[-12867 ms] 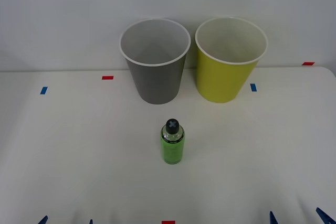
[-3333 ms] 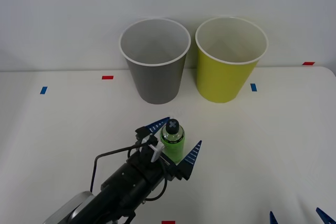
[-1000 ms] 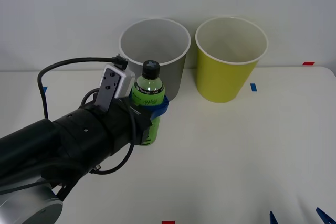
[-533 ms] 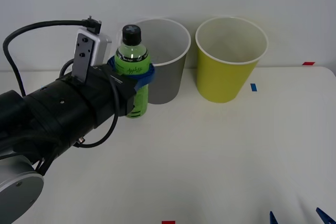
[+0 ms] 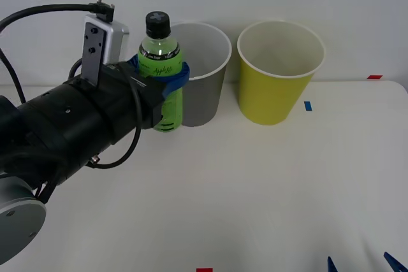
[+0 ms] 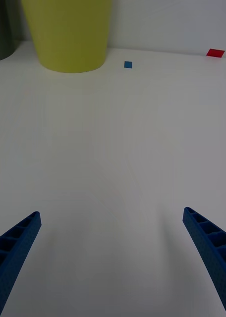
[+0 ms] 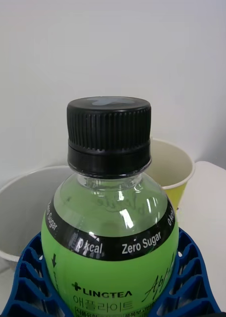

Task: Put cans in the gray bin and PET bottles in the light green bin.

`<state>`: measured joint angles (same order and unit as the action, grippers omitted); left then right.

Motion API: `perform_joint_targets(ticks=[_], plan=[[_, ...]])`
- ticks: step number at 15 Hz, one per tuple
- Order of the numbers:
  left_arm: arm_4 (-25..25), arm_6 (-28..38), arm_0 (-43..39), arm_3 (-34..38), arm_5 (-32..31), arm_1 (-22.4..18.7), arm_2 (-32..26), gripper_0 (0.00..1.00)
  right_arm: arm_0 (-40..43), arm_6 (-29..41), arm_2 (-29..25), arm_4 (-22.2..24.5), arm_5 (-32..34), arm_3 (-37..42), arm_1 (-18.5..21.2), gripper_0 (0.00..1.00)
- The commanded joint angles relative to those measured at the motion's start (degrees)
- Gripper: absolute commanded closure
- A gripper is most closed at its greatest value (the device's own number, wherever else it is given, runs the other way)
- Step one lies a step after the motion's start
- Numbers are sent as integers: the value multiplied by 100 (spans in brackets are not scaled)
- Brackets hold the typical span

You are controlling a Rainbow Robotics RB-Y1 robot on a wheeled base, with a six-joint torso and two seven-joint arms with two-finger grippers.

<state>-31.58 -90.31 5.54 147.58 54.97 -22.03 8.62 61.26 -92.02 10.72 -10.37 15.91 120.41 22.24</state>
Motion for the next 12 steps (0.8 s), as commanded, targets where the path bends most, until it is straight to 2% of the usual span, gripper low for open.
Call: perform_joint_targets(ticks=[1,3,6,10,12], plan=[[-103,-65,149,8,-4,68,17,99,0,0,0,0,0,0,0,0],[-50,-57,412,-54,-4,85,17,99,0,0,0,0,0,0,0,0],[134,-74,834,-291,-4,358,17,99,0,0,0,0,0,0,0,0],[152,-74,1696,-1047,-4,780,26,99,0,0,0,0,0,0,0,0],[240,-57,2056,-1363,-4,841,158,100,0,0,0,0,0,0,0,0]])
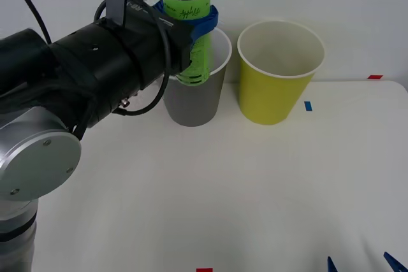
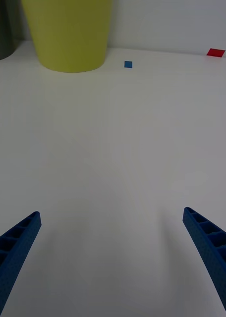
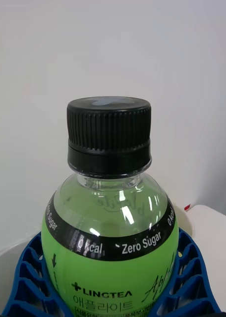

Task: Put cans in the gray bin and PET bottles in the light green bin.

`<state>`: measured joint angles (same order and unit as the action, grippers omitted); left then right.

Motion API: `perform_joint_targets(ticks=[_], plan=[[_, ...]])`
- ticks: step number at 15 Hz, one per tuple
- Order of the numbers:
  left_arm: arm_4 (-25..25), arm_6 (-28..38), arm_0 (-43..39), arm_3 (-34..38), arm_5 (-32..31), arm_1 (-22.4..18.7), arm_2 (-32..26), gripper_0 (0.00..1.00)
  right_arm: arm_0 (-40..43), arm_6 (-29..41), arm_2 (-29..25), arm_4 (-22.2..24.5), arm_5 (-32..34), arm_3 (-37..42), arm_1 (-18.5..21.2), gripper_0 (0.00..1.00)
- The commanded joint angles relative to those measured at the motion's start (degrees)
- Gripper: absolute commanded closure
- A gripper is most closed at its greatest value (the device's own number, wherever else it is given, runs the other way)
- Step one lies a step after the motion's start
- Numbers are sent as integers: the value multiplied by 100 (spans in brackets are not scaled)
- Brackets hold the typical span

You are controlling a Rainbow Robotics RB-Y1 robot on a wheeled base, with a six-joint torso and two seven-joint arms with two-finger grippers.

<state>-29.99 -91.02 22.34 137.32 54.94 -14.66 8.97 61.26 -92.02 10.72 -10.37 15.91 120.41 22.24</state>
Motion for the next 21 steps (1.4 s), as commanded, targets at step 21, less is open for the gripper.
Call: perform_joint_targets(ticks=[21], plan=[[177,-179,3233,-4934,-1688,1405,843,99,0,0,0,0,0,0,0,0]])
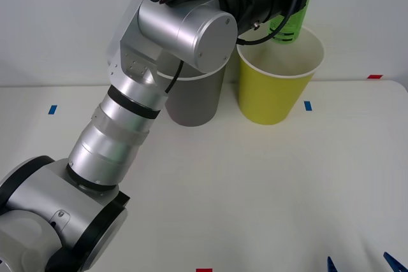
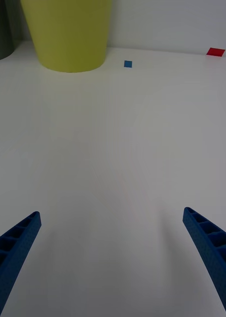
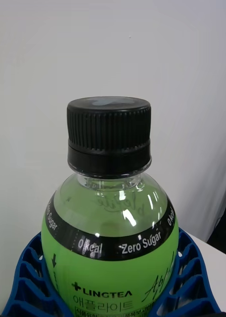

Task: Put cans in the gray bin and PET bottles in the light green bin.

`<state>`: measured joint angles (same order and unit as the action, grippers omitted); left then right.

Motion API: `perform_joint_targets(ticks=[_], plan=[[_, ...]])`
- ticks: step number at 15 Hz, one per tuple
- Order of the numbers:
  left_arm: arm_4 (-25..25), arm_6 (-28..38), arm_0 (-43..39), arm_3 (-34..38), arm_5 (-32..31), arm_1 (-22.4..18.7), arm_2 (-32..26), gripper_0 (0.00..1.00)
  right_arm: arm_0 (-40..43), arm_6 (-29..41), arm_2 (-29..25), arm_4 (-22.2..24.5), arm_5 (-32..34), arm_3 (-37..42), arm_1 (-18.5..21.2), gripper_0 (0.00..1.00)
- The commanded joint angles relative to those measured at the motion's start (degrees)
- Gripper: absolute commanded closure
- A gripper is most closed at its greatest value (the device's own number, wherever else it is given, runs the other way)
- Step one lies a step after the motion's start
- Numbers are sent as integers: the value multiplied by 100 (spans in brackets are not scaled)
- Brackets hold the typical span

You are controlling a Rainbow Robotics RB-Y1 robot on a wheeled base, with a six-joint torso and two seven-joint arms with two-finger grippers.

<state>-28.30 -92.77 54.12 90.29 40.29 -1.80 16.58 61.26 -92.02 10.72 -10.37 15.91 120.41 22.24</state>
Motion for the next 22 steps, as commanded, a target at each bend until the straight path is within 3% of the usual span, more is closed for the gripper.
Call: perform_joint_targets(ticks=[1,7,11,22], plan=[[9,-22,64,-354,-373,171,91,99,0,0,0,0,0,0,0,0],[97,-224,90,-732,-751,276,91,100,0,0,0,0,0,0,0,0],[176,-365,99,-1294,-1550,280,170,100,0,0,0,0,0,0,0,0],[238,-330,90,-1303,-1682,280,197,100,0,0,0,0,0,0,0,0]])
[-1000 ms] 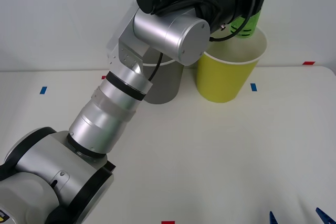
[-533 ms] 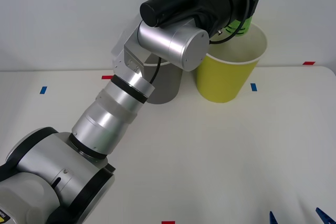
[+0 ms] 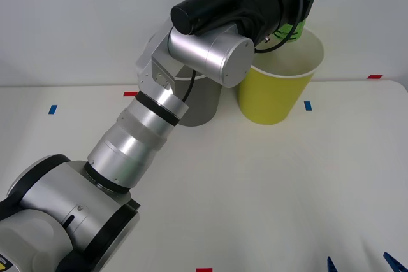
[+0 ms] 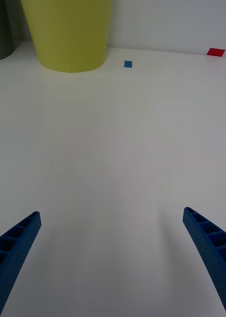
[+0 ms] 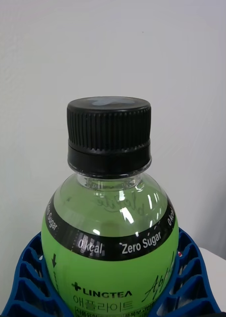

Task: Put cans in the gray bin and PET bottles in the light green bin.

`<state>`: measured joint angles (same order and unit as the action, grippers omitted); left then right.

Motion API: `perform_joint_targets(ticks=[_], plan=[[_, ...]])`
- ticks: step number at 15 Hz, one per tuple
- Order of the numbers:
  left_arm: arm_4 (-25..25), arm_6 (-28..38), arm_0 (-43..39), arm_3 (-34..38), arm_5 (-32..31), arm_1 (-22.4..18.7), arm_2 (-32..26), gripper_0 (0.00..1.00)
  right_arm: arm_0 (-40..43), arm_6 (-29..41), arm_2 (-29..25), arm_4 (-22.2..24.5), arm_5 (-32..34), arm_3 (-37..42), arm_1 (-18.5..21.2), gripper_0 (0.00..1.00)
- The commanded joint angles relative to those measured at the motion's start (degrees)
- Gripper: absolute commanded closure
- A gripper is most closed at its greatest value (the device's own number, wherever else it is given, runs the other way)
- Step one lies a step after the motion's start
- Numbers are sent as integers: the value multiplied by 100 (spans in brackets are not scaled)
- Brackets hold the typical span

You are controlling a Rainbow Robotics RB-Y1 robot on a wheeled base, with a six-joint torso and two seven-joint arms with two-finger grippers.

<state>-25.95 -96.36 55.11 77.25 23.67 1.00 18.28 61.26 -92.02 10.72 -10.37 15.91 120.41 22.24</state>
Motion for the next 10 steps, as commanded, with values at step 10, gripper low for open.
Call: perform_joint_targets(ticks=[10], plan=[[-103,179,141,-562,-838,0,237,99,0,0,0,0,0,0,0,0]])
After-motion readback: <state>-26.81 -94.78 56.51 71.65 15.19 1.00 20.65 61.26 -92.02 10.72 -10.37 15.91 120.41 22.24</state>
